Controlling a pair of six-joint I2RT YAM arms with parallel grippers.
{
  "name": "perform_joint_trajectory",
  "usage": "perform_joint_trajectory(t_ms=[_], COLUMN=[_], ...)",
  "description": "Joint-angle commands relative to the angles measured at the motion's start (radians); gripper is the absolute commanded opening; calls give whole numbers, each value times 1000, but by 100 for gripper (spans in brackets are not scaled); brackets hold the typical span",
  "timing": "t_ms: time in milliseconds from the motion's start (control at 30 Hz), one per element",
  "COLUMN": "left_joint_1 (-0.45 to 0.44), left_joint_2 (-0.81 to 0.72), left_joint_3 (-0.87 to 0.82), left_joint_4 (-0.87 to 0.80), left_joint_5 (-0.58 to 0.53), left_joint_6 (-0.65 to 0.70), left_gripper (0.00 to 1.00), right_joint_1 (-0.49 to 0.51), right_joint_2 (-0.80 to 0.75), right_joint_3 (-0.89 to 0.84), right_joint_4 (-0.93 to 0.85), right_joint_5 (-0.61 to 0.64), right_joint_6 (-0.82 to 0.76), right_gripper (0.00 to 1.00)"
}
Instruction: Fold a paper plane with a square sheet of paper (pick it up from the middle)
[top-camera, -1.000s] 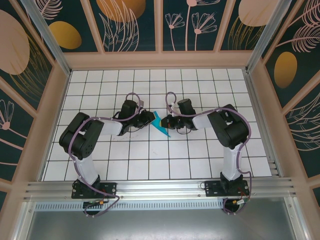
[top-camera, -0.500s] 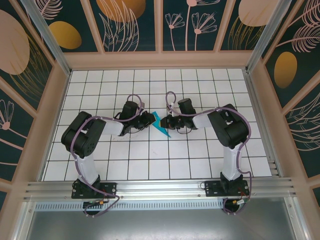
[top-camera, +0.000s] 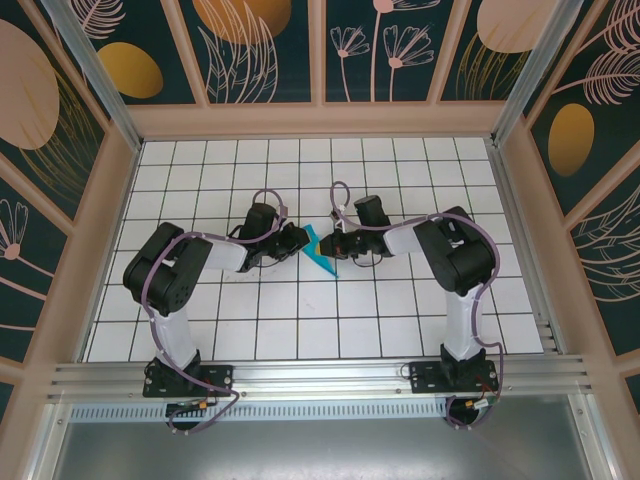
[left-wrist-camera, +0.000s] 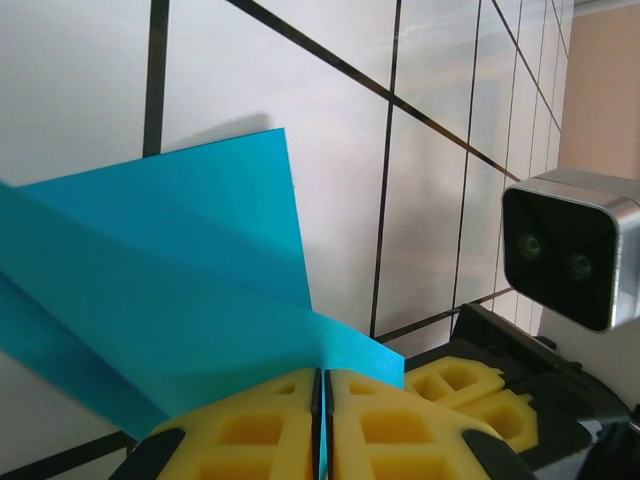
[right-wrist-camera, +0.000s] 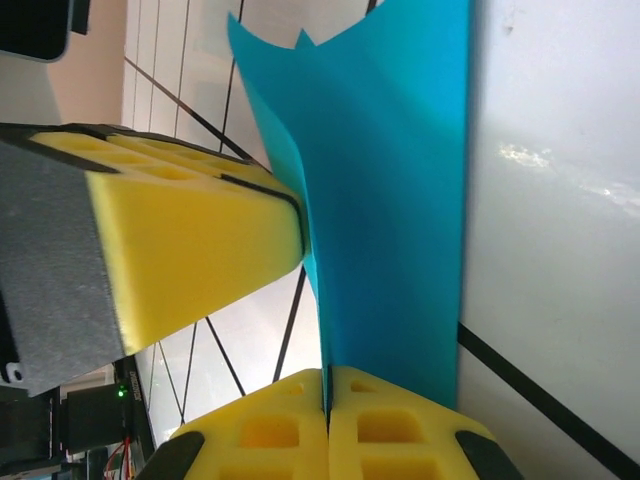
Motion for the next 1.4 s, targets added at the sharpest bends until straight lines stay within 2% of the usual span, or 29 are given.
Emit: perform_joint_trajectory(t_ms=[0,367,933,1367], left_joint_1=[-6,-5,-5,-4], left_joint_2=[-45,-55,-28,-9], left_joint_3=[-28,-49,-38,-35], left_joint_4=[37,47,-70,-90], left_joint_5=[7,8,-74,-93], left_joint_6=[5,11,8,14], left_gripper=[15,16,11,10], right_joint_1=[-2,-3,23,26], right_joint_2=[31,55,80,17], right_joint_3=[26,38,87,104], right_joint_4=[-28,-59,-197,-185], right_joint_5=[-39,-40,79,21], right_joint_6=[-31,-54,-130,-98], right_gripper=[6,6,10,17])
